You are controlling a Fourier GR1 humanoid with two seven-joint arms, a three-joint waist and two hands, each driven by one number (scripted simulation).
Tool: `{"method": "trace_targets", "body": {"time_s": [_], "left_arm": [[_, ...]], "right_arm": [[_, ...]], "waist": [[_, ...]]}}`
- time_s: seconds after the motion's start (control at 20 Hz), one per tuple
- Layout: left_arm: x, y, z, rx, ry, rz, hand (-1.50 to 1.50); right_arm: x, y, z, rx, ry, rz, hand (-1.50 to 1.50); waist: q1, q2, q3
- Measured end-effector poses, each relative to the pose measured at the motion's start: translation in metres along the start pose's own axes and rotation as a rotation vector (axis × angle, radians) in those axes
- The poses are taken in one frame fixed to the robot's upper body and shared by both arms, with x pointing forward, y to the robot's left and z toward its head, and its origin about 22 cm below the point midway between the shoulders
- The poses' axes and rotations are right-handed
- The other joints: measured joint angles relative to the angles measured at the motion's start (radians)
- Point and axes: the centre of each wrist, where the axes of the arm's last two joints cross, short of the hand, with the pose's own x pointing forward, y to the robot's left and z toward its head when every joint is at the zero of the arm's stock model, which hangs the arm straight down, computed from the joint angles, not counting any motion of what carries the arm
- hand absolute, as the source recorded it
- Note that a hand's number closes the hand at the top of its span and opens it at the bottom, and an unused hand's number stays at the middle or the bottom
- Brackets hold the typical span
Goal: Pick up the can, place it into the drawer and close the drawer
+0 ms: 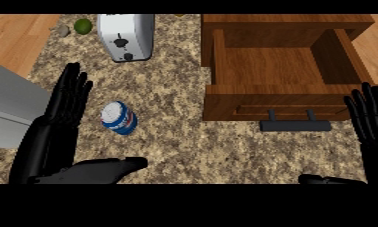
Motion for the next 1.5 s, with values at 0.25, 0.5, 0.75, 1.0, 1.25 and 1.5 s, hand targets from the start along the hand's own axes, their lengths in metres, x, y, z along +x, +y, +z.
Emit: {"method": "trace_targets", "body": {"time_s": [0.25, 0.5, 0.75, 1.0, 1.25, 1.5], "left_arm": [[-0.018, 0.003, -0.011, 0.011, 0.017, -0.003, -1.50], [-0.040, 0.001, -0.021, 0.010, 0.031, -0.001, -1.50], [-0.062, 0.006, -0.028, 0.018, 0.041, -0.009, -1.50], [-0.078, 0.003, -0.034, 0.034, 0.050, -0.009, -1.50], [-0.101, 0.015, -0.030, 0.053, 0.066, -0.022, -1.50], [-0.121, 0.025, -0.026, 0.072, 0.077, -0.025, -1.50]], "right_arm": [[0.004, -0.002, 0.005, -0.005, 0.000, 0.001, -1.50], [-0.006, -0.011, 0.011, -0.006, 0.000, 0.009, -1.50], [-0.002, -0.013, 0.011, -0.003, 0.000, 0.008, -1.50], [-0.006, -0.017, 0.007, -0.004, -0.002, 0.010, -1.50], [-0.014, -0.020, 0.010, -0.004, 0.000, 0.015, -1.50], [-0.016, -0.016, 0.010, -0.003, -0.003, 0.011, -1.50]], "waist": [[-0.001, 0.000, 0.000], [-0.002, 0.001, 0.000], [-0.001, 0.001, 0.000], [-0.001, 0.001, 0.000], [0.000, 0.001, 0.000], [0.000, 0.001, 0.000]]}}
